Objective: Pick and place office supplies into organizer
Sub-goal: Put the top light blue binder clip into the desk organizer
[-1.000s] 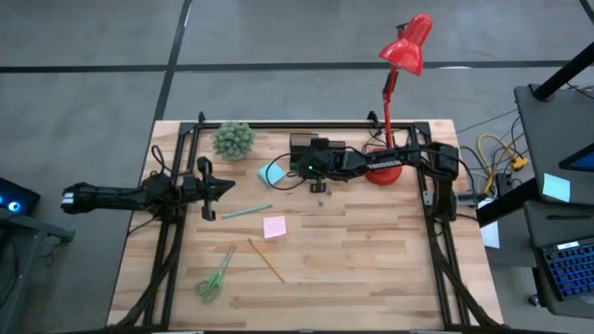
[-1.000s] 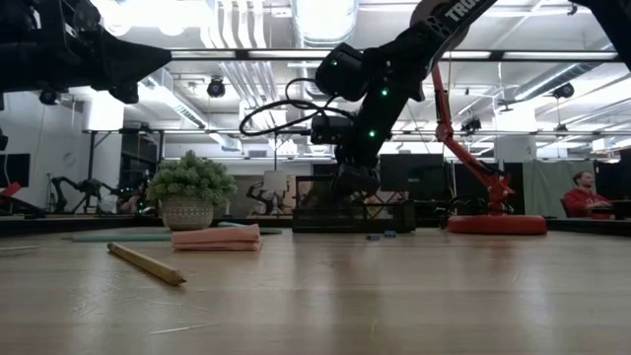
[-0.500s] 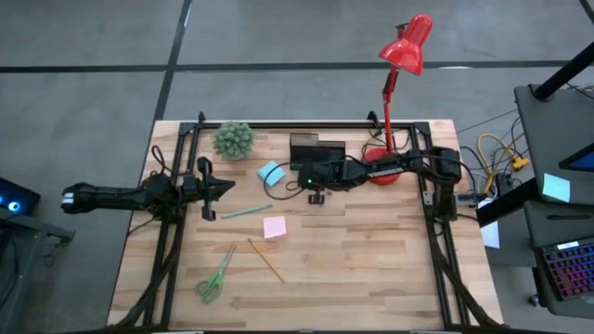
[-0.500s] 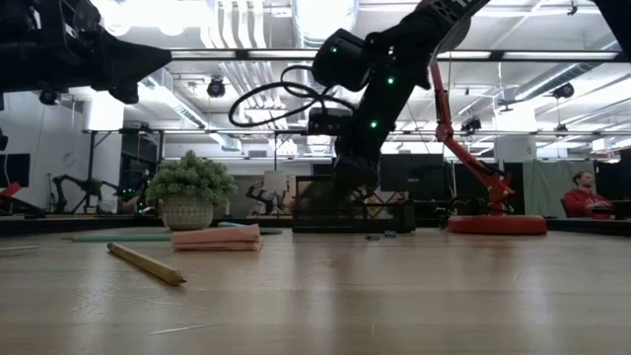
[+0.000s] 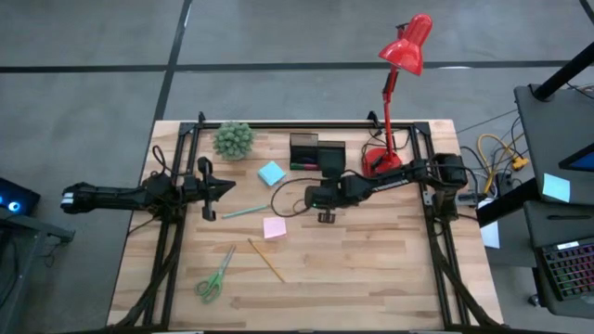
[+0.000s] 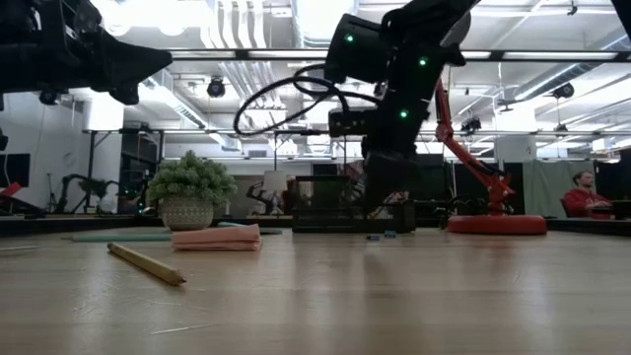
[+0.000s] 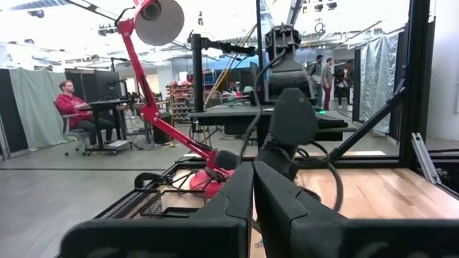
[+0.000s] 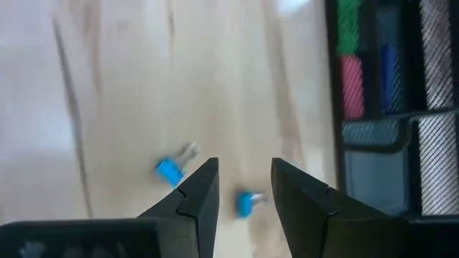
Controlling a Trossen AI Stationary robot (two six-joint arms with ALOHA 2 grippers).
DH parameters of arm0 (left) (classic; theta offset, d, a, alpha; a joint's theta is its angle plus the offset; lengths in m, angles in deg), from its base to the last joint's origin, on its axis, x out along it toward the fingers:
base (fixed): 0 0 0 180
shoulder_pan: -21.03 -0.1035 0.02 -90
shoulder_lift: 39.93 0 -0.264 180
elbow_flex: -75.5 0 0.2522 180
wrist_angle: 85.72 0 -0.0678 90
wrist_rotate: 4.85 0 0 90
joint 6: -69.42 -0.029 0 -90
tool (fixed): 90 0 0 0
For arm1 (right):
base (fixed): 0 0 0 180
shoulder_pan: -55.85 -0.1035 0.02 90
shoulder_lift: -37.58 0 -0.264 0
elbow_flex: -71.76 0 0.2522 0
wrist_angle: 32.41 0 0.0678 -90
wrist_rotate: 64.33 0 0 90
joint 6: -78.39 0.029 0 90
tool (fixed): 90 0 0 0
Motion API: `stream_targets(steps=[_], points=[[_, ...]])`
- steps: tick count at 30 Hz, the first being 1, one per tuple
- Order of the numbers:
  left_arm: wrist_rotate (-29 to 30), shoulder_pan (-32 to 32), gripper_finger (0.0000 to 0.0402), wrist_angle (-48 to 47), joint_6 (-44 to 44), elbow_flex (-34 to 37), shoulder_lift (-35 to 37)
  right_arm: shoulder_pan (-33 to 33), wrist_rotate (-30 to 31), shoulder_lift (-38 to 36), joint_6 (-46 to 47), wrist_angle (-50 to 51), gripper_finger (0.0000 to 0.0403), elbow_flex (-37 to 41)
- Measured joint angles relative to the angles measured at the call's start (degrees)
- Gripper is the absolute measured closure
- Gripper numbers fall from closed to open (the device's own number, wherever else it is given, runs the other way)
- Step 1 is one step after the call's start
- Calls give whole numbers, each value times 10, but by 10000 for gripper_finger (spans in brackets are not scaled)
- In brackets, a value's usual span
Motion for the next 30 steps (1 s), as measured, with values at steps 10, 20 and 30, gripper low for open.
stream_targets(steps=[10, 20, 30], points=[[0, 0, 402, 0, 0, 0, 0, -18, 5, 0, 17, 36, 285, 26], [0, 0, 402, 0, 0, 0, 0, -17, 21, 0, -27, -21, 284, 65], [0, 0, 402, 0, 0, 0, 0, -5, 31, 0, -29, -44, 284, 85]])
